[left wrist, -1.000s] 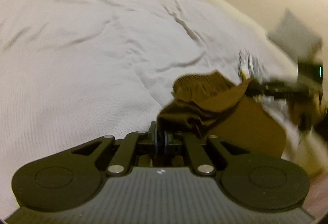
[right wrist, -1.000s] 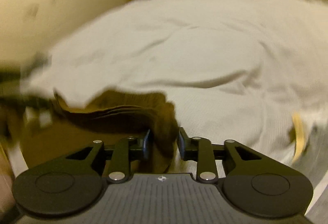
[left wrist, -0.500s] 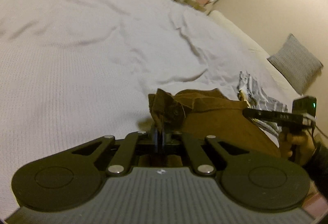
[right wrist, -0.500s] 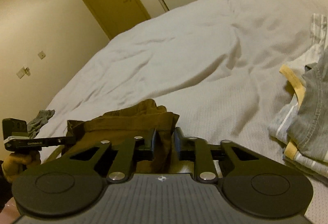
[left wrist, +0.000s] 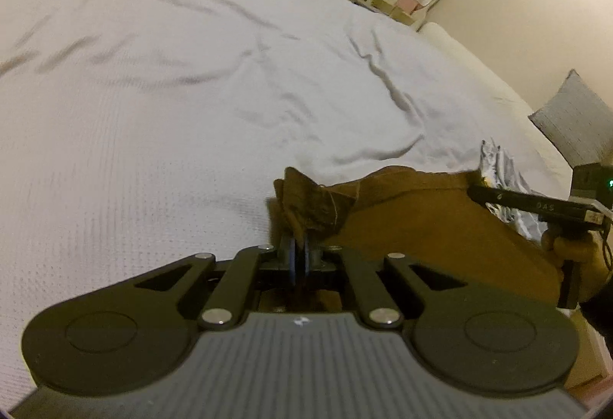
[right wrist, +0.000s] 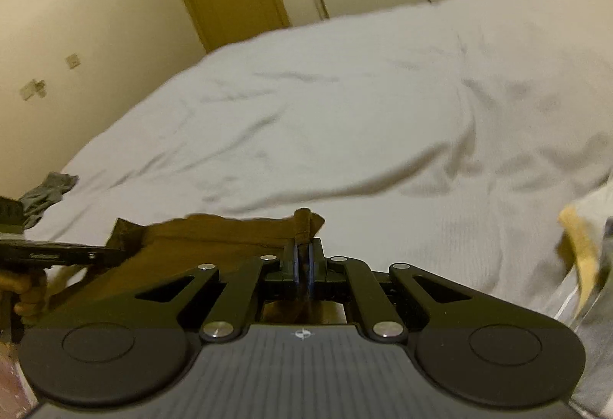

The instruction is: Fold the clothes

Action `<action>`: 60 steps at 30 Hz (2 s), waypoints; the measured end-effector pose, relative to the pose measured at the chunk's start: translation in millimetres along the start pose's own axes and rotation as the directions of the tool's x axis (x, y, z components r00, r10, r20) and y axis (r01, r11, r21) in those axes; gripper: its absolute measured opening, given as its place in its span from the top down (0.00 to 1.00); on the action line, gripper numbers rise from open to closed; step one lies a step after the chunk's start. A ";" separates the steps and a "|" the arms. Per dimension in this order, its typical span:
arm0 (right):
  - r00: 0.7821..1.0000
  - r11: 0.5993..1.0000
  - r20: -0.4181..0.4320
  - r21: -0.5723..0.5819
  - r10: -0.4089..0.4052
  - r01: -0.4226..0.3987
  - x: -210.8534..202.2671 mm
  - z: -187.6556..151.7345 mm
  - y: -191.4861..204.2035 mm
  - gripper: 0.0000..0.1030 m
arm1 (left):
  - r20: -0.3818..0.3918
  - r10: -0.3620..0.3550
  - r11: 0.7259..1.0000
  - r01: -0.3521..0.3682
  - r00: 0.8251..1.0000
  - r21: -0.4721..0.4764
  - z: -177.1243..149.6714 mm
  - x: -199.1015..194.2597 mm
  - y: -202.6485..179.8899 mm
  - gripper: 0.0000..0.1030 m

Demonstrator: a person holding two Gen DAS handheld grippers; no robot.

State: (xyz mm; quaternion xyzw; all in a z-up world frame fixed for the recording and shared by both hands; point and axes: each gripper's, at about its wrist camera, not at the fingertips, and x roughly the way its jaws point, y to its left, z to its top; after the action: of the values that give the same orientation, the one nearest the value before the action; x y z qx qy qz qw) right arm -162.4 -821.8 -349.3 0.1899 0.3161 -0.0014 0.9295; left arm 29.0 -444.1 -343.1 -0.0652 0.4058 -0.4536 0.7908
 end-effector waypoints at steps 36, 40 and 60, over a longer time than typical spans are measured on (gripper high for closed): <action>0.980 0.958 0.162 -0.241 -0.119 0.156 -140.2 -114.8 84.8 0.87 | 0.119 0.155 0.871 -0.193 0.981 0.453 -83.4 -78.8 -89.1 0.91; 0.991 0.937 0.132 -0.340 -0.038 0.081 -118.7 -120.6 122.9 0.88 | 0.103 0.098 0.849 -0.137 0.990 0.511 -95.3 -71.0 -118.6 0.88; 0.985 0.990 0.136 -0.077 -0.109 0.120 -60.6 -27.3 22.9 0.42 | 0.085 0.185 0.915 -0.203 0.979 0.348 -5.4 -4.4 -57.1 0.59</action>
State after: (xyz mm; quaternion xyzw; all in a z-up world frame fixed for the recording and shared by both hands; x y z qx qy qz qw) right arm -224.1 -798.0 -325.4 0.1312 0.2644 -0.0541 0.9539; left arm -13.9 -472.3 -317.2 0.1077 0.3016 -0.4370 0.8405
